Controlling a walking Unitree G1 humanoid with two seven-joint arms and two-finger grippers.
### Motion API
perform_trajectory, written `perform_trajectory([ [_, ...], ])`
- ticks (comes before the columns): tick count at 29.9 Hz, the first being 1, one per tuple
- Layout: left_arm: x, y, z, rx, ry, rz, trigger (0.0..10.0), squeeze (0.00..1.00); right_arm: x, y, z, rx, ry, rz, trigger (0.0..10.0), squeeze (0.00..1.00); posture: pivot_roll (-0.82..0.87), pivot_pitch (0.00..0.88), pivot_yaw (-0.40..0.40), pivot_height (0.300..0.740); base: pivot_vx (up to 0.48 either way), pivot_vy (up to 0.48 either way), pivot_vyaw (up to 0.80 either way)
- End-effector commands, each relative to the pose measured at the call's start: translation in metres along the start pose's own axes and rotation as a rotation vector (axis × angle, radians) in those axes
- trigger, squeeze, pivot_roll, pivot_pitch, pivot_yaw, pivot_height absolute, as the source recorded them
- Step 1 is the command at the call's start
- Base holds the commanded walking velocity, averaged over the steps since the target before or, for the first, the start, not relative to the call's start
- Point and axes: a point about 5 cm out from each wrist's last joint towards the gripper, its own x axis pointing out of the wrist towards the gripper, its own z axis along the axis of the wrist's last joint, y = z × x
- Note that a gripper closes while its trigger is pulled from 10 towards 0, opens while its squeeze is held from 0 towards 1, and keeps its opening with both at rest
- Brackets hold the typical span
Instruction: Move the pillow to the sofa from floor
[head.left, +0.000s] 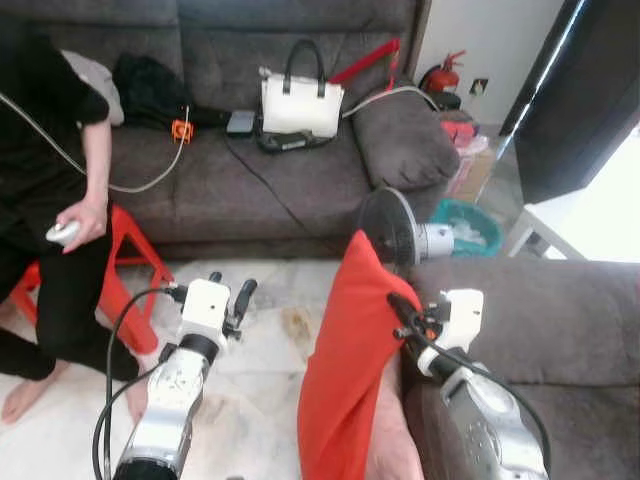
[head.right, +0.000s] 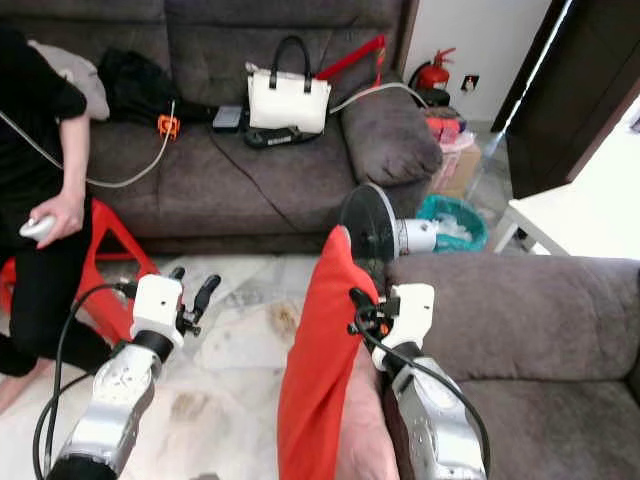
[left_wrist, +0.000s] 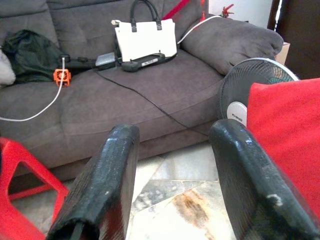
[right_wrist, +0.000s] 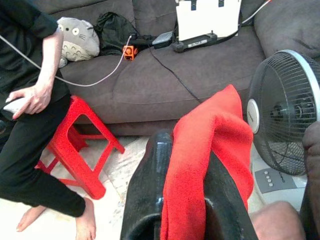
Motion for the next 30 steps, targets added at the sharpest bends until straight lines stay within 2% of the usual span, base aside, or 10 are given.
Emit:
perform_trajectory([
  [1,0.0,-0.001,0.001,0.003,-0.001,-0.009,10.0,0.0,0.006,0.001,0.027,-0.039,-0.133,0.011,10.0,0.0,0.12,0.0,-0.072,0.738,-0.259,0.0,0.0],
  [30,0.002,-0.003,0.002,0.0,-0.008,-0.017,10.0,0.0,0.007,-0.009,0.031,-0.014,-0.174,-0.057,10.0,0.0,0.12,0.0,-0.071,0.738,-0.247,0.0,0.0],
])
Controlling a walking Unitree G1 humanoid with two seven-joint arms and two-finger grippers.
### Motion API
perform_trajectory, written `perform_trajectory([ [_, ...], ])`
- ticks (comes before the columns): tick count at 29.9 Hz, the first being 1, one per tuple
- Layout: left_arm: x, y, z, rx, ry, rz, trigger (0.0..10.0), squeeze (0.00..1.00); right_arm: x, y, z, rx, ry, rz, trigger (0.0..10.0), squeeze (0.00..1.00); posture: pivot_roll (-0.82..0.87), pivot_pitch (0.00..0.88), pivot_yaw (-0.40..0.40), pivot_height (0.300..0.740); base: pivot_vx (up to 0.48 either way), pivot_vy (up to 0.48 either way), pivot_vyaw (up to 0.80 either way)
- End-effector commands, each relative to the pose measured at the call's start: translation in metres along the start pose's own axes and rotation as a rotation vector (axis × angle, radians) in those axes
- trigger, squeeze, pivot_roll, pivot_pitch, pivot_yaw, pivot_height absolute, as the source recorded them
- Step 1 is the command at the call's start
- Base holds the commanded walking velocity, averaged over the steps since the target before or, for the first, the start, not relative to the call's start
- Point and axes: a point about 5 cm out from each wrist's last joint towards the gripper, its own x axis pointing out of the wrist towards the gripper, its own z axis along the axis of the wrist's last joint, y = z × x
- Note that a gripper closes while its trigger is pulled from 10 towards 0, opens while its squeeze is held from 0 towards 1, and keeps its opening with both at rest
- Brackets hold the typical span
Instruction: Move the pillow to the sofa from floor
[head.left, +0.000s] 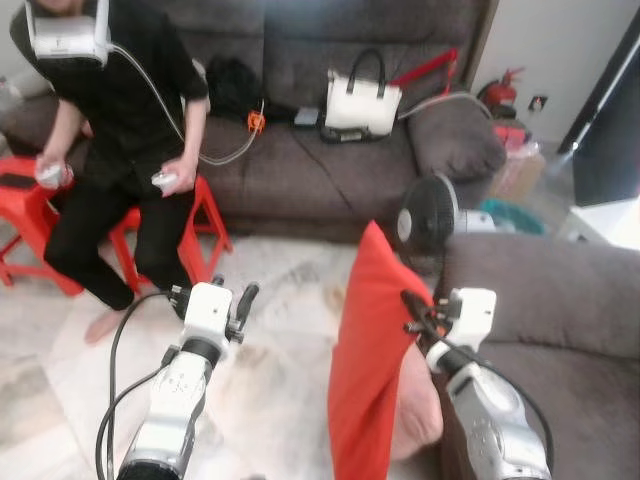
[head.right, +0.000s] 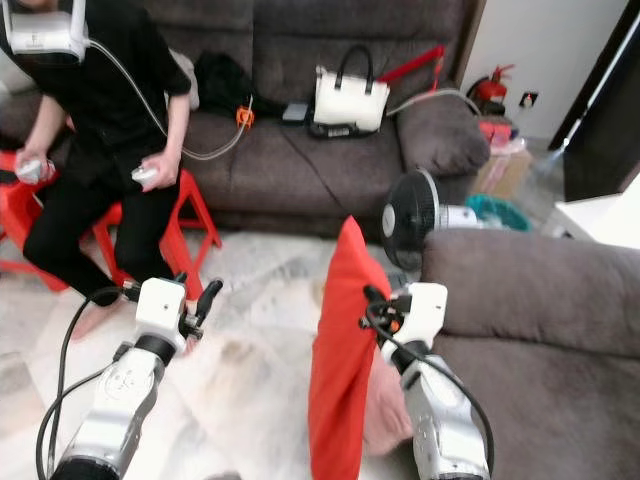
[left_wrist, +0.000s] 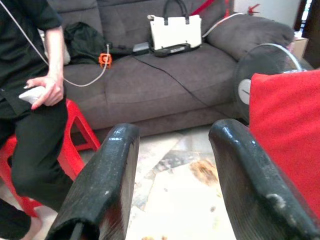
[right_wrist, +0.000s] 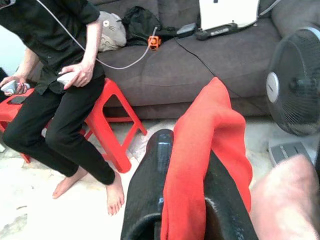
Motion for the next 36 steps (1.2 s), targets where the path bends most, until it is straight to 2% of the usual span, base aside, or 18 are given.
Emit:
perform_trajectory([
  [1,0.001,-0.001,0.001,-0.001,-0.002,-0.009,10.0,0.0,0.006,0.004,0.03,-0.035,-0.143,0.026,10.0,0.0,0.12,0.0,-0.071,0.738,0.0,0.0,0.0],
  [3,0.001,-0.002,0.001,0.002,-0.001,-0.01,10.0,0.0,0.005,0.003,0.029,-0.039,-0.136,0.025,10.0,0.0,0.12,0.0,-0.07,0.738,0.0,0.0,0.0],
  [20,0.004,-0.006,0.004,-0.002,-0.02,-0.027,10.0,0.0,0.006,-0.002,0.026,-0.054,-0.127,-0.012,10.0,0.0,0.1,0.0,-0.052,0.738,0.0,0.0,-0.8],
  [23,0.006,-0.008,0.005,0.018,-0.024,-0.037,10.0,0.0,0.004,-0.005,0.026,-0.055,-0.128,-0.03,10.0,0.0,0.09,0.0,-0.048,0.738,0.0,0.0,-0.8],
  [28,0.007,-0.011,0.005,0.015,-0.025,-0.043,10.0,0.0,0.002,-0.006,0.024,-0.059,-0.123,-0.035,10.0,0.0,0.09,0.0,-0.049,0.738,0.0,-0.358,-0.8],
  [34,0.007,-0.013,0.004,0.014,-0.025,-0.05,10.0,0.0,0.002,-0.007,0.022,-0.057,-0.118,-0.04,10.0,0.0,0.1,0.0,-0.052,0.738,0.0,0.0,-0.8],
  [36,0.007,-0.013,0.004,0.028,-0.024,-0.049,10.0,0.0,0.003,-0.007,0.022,-0.057,-0.117,-0.042,10.0,0.0,0.1,0.0,-0.053,0.738,0.0,-0.48,-0.8],
])
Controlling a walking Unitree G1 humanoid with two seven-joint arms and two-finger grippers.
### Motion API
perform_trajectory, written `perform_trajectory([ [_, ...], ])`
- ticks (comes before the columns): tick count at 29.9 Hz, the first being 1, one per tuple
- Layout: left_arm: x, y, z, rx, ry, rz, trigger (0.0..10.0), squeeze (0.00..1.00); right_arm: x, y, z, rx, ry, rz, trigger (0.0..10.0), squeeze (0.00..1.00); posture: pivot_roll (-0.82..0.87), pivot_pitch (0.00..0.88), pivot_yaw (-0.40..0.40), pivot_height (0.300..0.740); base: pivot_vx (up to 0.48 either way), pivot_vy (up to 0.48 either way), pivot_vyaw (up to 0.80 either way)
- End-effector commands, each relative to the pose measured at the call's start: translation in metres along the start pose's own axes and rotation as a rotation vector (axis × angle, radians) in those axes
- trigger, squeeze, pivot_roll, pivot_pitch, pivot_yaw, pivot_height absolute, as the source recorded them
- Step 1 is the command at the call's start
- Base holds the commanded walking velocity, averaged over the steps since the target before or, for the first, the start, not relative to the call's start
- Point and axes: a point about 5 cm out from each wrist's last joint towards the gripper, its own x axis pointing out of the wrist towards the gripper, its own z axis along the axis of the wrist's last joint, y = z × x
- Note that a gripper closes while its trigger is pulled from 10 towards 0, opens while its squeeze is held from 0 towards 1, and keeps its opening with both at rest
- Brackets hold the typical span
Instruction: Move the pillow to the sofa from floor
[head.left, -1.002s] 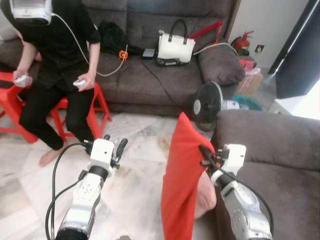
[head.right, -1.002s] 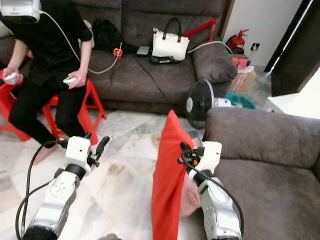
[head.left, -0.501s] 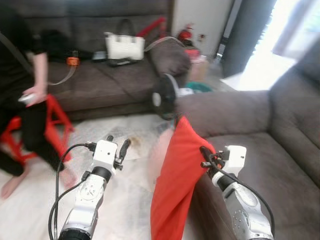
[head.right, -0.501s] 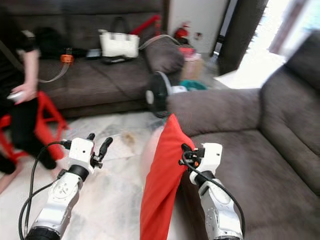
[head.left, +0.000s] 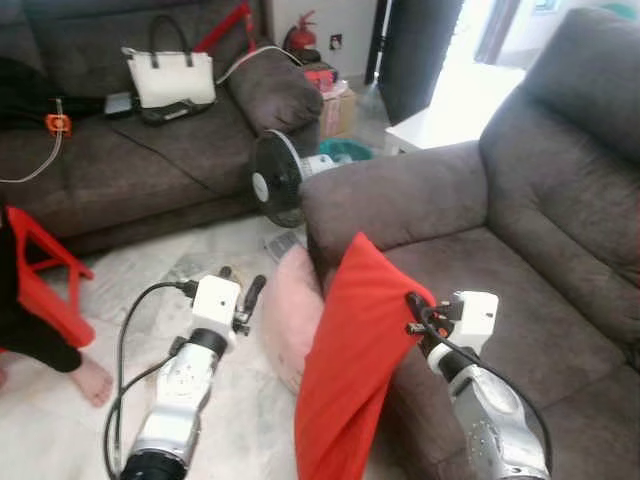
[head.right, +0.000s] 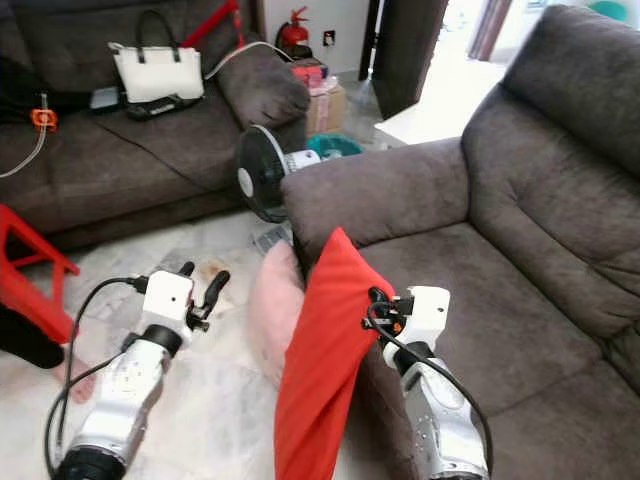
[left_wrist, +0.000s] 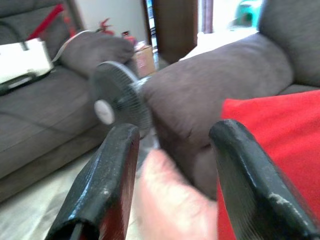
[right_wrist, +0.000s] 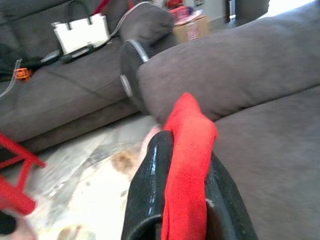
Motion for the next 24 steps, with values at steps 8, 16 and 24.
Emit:
perform_trajectory([
  [8,0.001,0.0,0.0,0.011,-0.003,-0.007,10.0,0.0,0.006,-0.003,0.028,-0.046,-0.131,-0.008,10.0,0.0,0.1,0.0,-0.053,0.738,0.0,-0.103,-0.8],
  [16,0.002,0.002,0.001,0.009,-0.002,0.004,10.0,0.0,0.004,-0.008,0.028,-0.056,-0.126,-0.038,10.0,0.0,0.1,0.0,-0.056,0.738,0.0,0.0,-0.8],
  [24,0.003,0.003,0.002,0.007,-0.002,0.011,10.0,0.0,0.005,-0.012,0.029,-0.059,-0.128,-0.059,10.0,0.0,0.11,0.0,-0.057,0.738,0.0,0.0,-0.8],
])
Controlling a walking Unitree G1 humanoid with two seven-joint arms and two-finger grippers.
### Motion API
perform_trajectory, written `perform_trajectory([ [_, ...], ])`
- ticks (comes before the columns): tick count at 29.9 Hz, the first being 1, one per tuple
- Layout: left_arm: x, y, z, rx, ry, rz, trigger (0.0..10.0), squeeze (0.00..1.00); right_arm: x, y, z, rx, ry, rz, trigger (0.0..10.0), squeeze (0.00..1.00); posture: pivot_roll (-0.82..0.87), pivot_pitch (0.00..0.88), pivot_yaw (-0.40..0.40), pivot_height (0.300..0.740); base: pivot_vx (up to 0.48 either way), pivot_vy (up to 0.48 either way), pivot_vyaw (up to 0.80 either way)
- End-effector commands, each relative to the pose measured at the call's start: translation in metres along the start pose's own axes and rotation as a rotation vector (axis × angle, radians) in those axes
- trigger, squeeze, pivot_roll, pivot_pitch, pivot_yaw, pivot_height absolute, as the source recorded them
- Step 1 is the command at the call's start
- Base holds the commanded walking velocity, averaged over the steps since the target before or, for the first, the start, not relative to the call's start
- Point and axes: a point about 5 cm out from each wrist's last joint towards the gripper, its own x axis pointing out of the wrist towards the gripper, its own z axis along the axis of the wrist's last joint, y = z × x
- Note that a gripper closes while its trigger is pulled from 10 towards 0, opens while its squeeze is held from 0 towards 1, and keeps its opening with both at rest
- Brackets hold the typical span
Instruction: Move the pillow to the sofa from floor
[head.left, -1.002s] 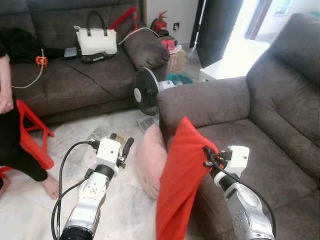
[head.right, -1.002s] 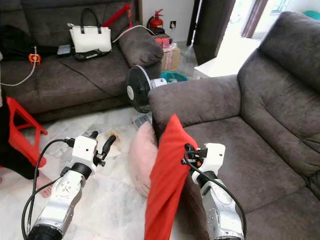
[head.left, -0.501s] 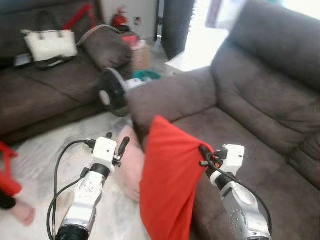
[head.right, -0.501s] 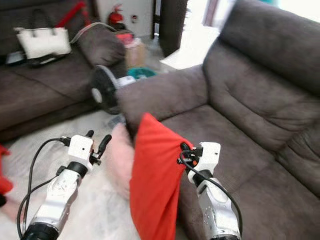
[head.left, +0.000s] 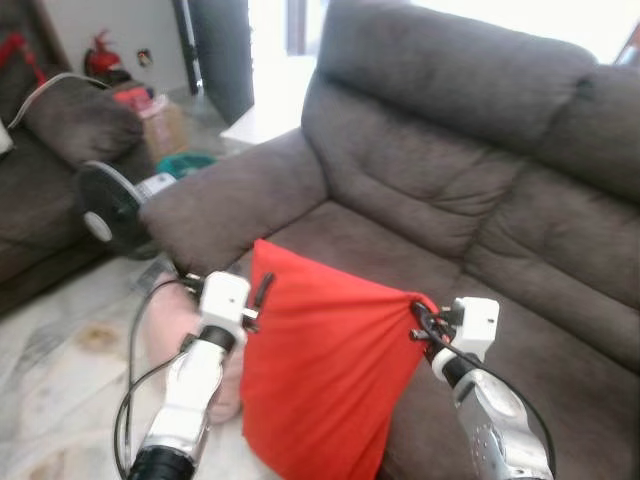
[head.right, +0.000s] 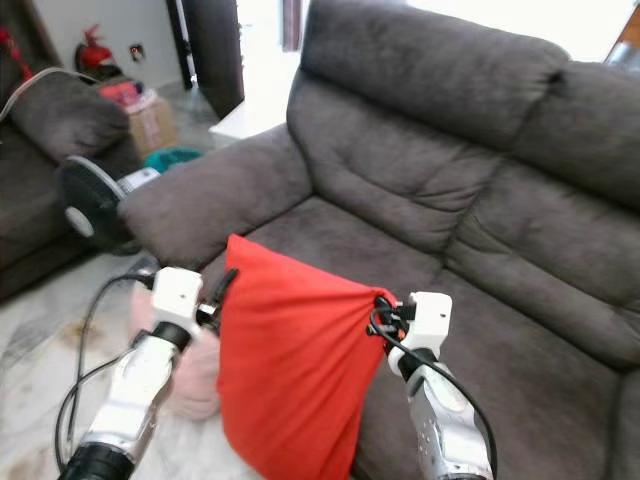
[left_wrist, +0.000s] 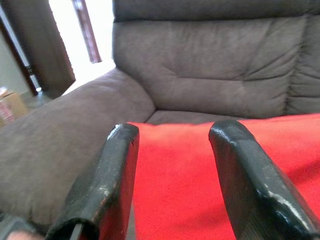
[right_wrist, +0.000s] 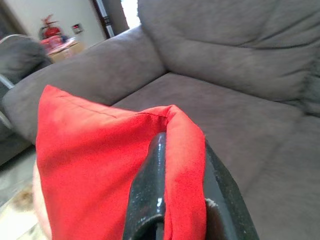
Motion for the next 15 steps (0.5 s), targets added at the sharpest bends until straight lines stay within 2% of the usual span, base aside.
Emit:
perform_trajectory([
  [1,-0.0002,0.0056,-0.0005,0.01,0.005,0.017,10.0,0.0,0.0051,-0.0052,0.0385,-0.037,-0.178,-0.02,10.0,0.0,0.11,0.0,-0.057,0.738,0.0,0.0,-0.8],
  [15,-0.001,0.0072,0.0001,0.006,0.003,0.031,10.0,0.0,0.0044,-0.0127,0.0375,-0.05,-0.164,-0.057,10.0,0.0,0.11,0.0,-0.061,0.738,0.0,0.0,-0.8],
])
